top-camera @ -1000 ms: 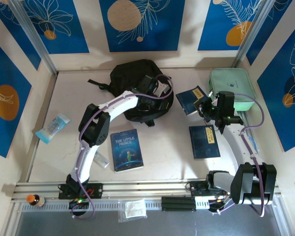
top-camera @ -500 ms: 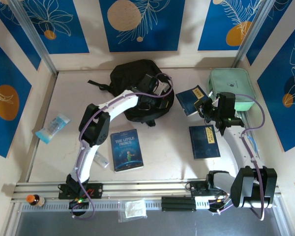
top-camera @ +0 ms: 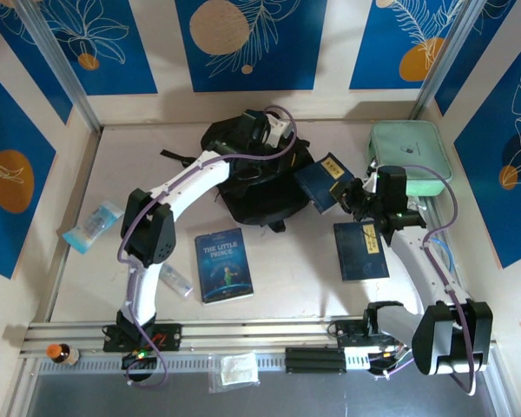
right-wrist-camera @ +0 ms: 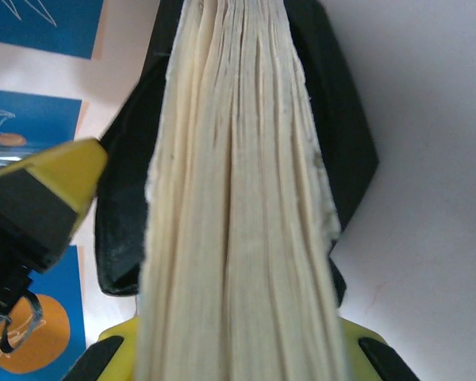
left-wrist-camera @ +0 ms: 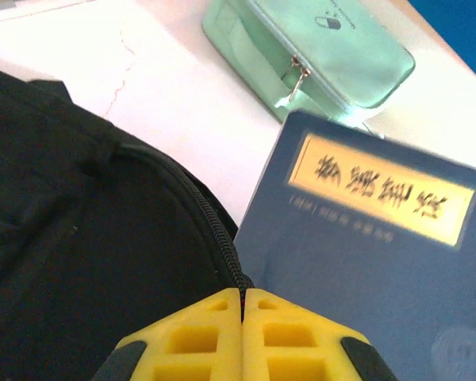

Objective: Pack books, pencil case, and school supplies into a backpack

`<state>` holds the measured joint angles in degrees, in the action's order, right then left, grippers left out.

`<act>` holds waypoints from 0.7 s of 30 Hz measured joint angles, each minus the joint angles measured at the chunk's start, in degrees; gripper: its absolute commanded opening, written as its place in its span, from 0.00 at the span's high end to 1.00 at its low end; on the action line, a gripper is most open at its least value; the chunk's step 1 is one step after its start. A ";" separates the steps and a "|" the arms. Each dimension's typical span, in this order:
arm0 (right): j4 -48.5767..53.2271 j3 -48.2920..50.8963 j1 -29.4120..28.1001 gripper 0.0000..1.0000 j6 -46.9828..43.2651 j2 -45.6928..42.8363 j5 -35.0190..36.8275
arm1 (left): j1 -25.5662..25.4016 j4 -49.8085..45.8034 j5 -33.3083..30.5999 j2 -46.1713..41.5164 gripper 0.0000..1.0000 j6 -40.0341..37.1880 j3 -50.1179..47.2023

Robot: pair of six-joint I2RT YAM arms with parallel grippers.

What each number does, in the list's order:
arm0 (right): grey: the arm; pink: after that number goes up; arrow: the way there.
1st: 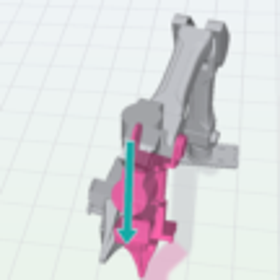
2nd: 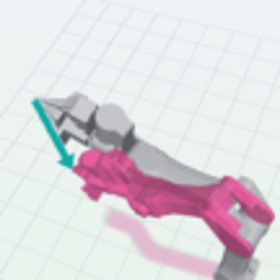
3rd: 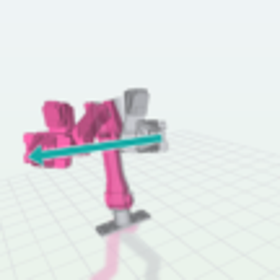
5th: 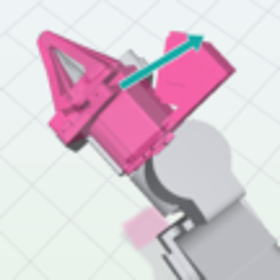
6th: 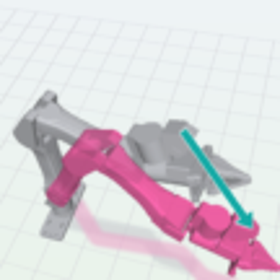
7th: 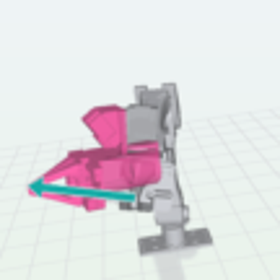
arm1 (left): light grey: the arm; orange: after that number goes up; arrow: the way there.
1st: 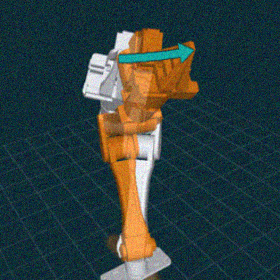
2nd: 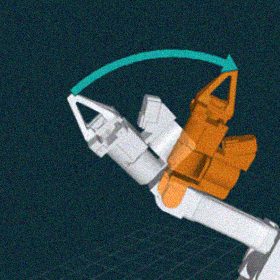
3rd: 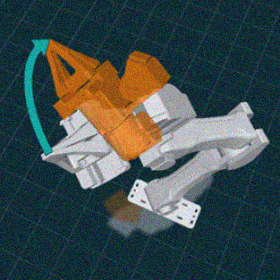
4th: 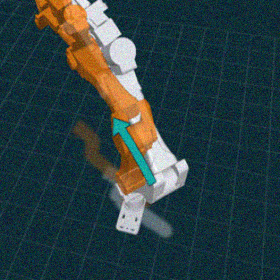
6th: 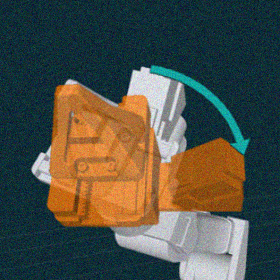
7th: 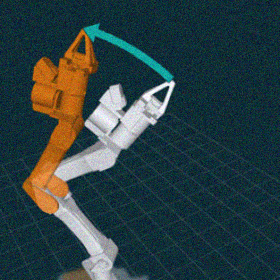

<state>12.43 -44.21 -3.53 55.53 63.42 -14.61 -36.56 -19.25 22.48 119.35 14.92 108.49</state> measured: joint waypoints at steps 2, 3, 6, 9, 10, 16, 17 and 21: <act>-0.04 0.00 -1.33 1.00 0.24 1.38 -0.07 | 0.00 0.46 0.07 0.00 1.00 0.44 0.00; -0.28 0.00 -1.99 1.00 0.55 2.25 -0.31 | 0.00 0.61 0.26 0.00 1.00 0.74 0.00; -2.34 0.00 -4.28 1.00 2.43 5.55 -1.33 | 0.00 1.18 0.50 0.00 1.00 1.20 0.00; -6.01 -0.02 -6.32 1.00 4.92 9.18 -3.08 | 0.00 1.22 0.87 0.00 0.95 1.14 -0.02; -7.17 -0.02 -6.69 1.00 5.77 10.27 -3.67 | 0.00 1.22 1.11 0.00 0.89 1.05 -0.09; -12.41 -0.02 -7.10 1.00 12.09 15.87 -6.01 | 0.00 -3.48 0.61 -1.57 0.46 -6.43 -2.01; -12.81 -0.02 -6.91 1.00 12.98 16.20 -6.36 | 0.00 -5.16 -0.09 -2.56 0.42 -8.52 -3.06; -14.38 -0.02 -5.86 1.00 15.93 16.41 -8.00 | 0.00 -10.80 -2.67 -8.52 0.31 -17.22 -9.07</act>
<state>-1.96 -44.23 -9.39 71.46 79.83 -22.61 -36.56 -30.04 19.81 110.83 -2.31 99.42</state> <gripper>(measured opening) 0.124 0.653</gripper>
